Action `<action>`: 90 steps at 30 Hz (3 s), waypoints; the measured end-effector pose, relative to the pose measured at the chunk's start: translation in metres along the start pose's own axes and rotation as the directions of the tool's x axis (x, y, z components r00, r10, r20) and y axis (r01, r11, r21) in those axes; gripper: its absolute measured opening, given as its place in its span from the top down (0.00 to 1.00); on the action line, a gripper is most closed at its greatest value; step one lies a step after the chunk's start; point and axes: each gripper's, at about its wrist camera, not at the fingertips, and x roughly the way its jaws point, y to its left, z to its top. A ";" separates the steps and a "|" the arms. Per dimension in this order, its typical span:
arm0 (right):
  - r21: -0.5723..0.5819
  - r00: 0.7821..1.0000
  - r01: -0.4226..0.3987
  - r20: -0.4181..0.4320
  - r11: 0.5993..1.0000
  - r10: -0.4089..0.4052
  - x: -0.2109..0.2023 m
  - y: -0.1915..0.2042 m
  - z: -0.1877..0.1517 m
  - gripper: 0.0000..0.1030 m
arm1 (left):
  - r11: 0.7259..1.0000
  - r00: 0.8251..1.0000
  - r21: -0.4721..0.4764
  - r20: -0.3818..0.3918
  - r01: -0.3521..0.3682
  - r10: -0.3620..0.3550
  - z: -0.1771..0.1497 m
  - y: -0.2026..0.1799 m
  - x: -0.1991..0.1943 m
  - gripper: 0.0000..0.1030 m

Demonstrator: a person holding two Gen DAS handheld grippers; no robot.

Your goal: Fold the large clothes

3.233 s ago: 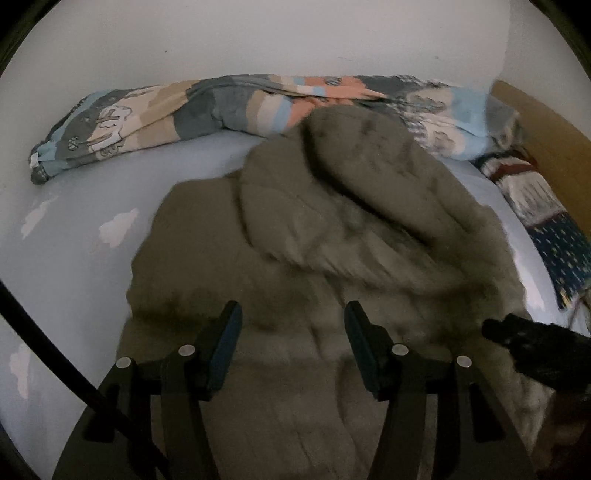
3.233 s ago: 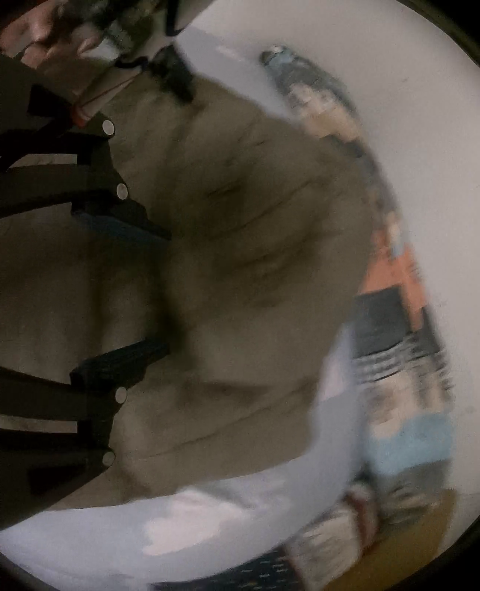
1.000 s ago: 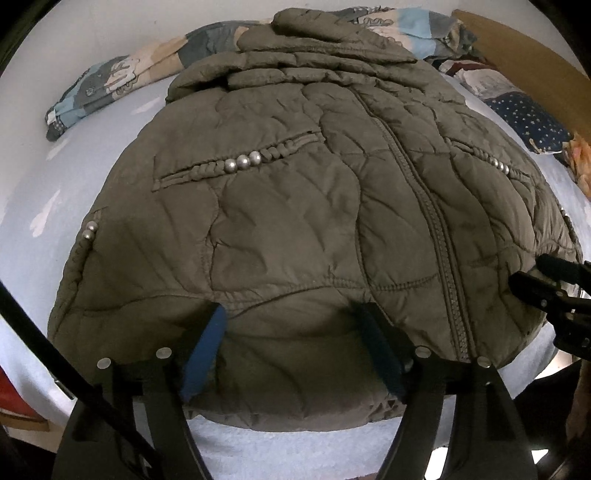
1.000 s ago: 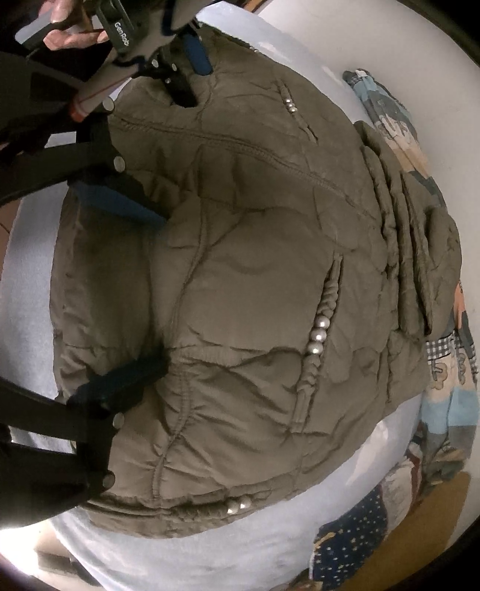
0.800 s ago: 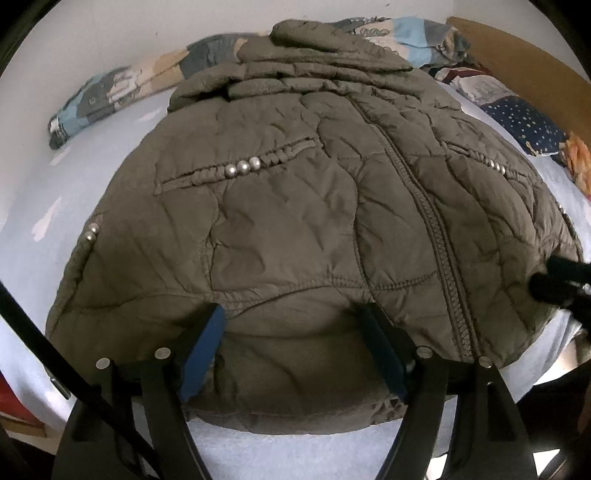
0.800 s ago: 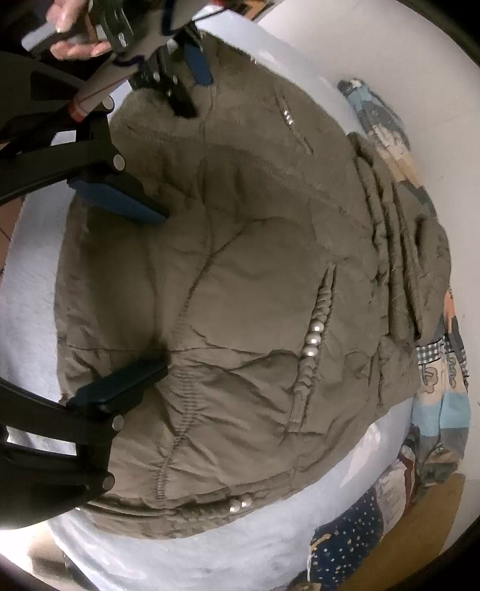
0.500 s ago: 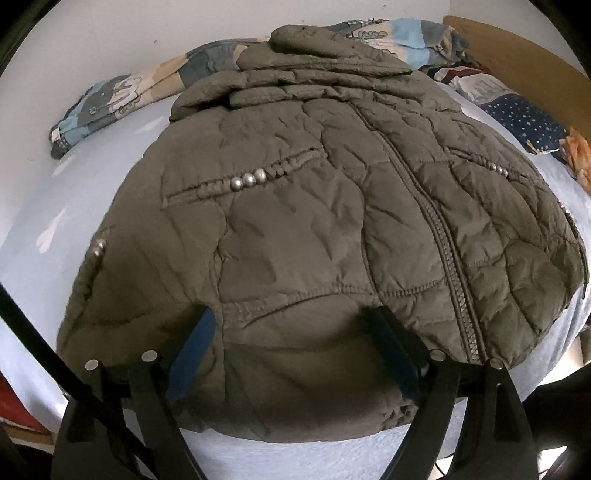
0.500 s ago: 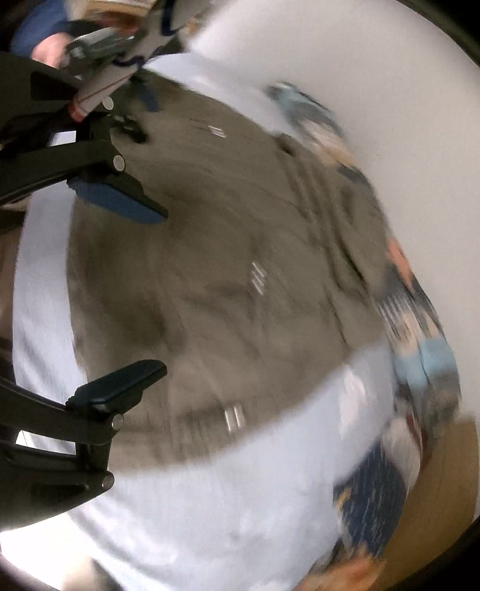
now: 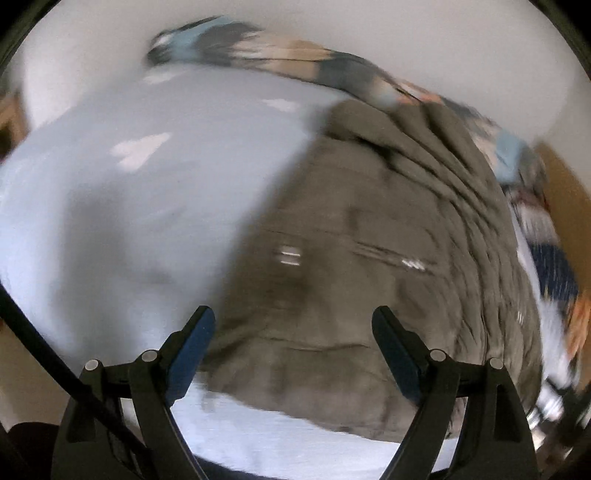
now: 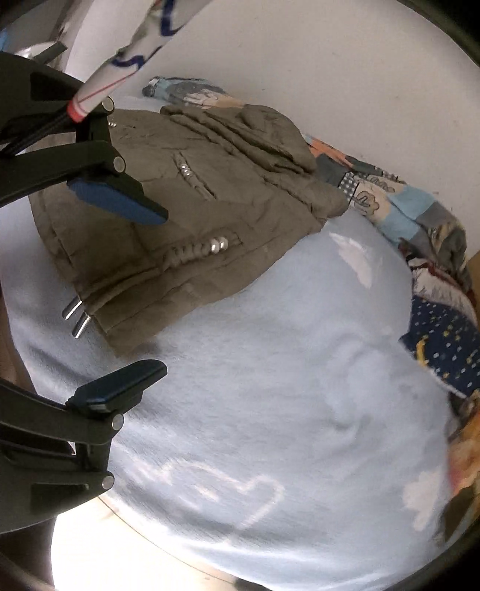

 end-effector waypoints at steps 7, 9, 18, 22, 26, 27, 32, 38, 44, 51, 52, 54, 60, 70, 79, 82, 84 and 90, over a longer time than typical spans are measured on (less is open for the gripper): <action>0.027 0.998 -0.029 -0.057 0.999 0.031 0.025 0.001 -0.003 0.22 | 0.977 0.993 -0.211 -0.107 0.028 -0.051 -0.007 0.059 0.015 0.16; 0.027 0.996 -0.030 -0.084 0.999 0.032 0.033 0.004 -0.006 0.22 | 0.978 0.991 -0.208 -0.124 0.030 -0.057 -0.013 0.057 0.020 0.16; -0.055 0.990 -0.075 -0.120 0.996 0.068 0.040 0.026 -0.016 0.20 | 0.990 0.987 -0.129 -0.142 0.055 -0.073 -0.035 0.023 0.040 0.19; -0.125 0.980 -0.138 -0.158 0.983 0.117 0.040 0.043 -0.027 0.31 | 0.998 0.994 -0.038 -0.095 0.047 -0.050 -0.045 0.001 0.038 0.37; -0.133 0.992 -0.092 -0.099 0.987 0.079 0.036 0.041 -0.026 0.62 | 0.998 0.999 0.053 -0.037 0.041 -0.039 -0.047 -0.013 0.031 0.58; -0.114 0.992 -0.097 -0.092 0.989 0.086 0.036 0.040 -0.025 0.63 | 0.997 0.999 0.065 -0.034 0.034 -0.032 -0.048 -0.013 0.031 0.58; -0.115 0.994 -0.065 -0.094 0.991 0.055 0.043 0.041 -0.028 0.64 | 0.997 0.999 0.074 -0.037 0.010 -0.007 -0.048 -0.015 0.039 0.54; -0.077 0.992 -0.057 -0.116 0.995 0.048 0.048 0.035 -0.027 0.61 | 0.996 1.000 0.088 -0.024 -0.015 0.017 -0.049 -0.018 0.043 0.48; -0.054 0.990 -0.073 -0.123 0.996 0.066 0.047 0.030 -0.025 0.59 | 0.995 1.000 0.095 -0.021 -0.018 0.020 -0.047 -0.017 0.043 0.46; -0.027 0.995 -0.064 -0.077 0.998 0.062 0.036 0.026 -0.019 0.53 | 0.990 0.998 0.120 0.008 -0.070 0.070 -0.047 -0.023 0.047 0.32; -0.027 0.995 -0.060 -0.082 0.998 0.058 0.037 0.025 -0.019 0.53 | 0.989 0.997 0.122 0.011 -0.081 0.080 -0.047 -0.025 0.049 0.29; -0.031 0.995 -0.054 -0.091 0.998 0.051 0.041 0.027 -0.020 0.51 | 0.986 0.995 0.138 0.017 -0.098 0.097 -0.046 -0.028 0.051 0.28; -0.162 0.997 -0.010 -0.072 0.987 -0.002 0.040 0.049 -0.024 0.64 | 0.952 0.988 0.268 0.087 -0.145 0.126 -0.050 -0.047 0.043 0.49; -0.402 0.988 0.153 0.026 0.903 -0.155 0.035 0.086 -0.037 0.70 | 0.920 0.978 0.337 0.131 -0.199 0.163 -0.055 -0.056 0.041 0.58; -0.441 0.982 0.182 0.039 0.879 -0.184 0.035 0.089 -0.038 0.70 | 0.911 0.974 0.348 0.138 -0.219 0.182 -0.058 -0.060 0.043 0.57; -0.445 0.981 0.188 0.034 0.875 -0.193 0.038 0.089 -0.038 0.70 | 0.912 0.973 0.343 0.135 -0.225 0.189 -0.059 -0.060 0.046 0.55; -0.446 0.980 0.192 0.033 0.874 -0.198 0.040 0.088 -0.038 0.70 | 0.912 0.970 0.335 0.134 -0.236 0.202 -0.059 -0.061 0.049 0.52; -0.425 0.984 0.169 0.021 0.889 -0.177 0.046 0.081 -0.039 0.67 | 0.907 0.962 0.322 0.134 -0.271 0.239 -0.058 -0.066 0.056 0.48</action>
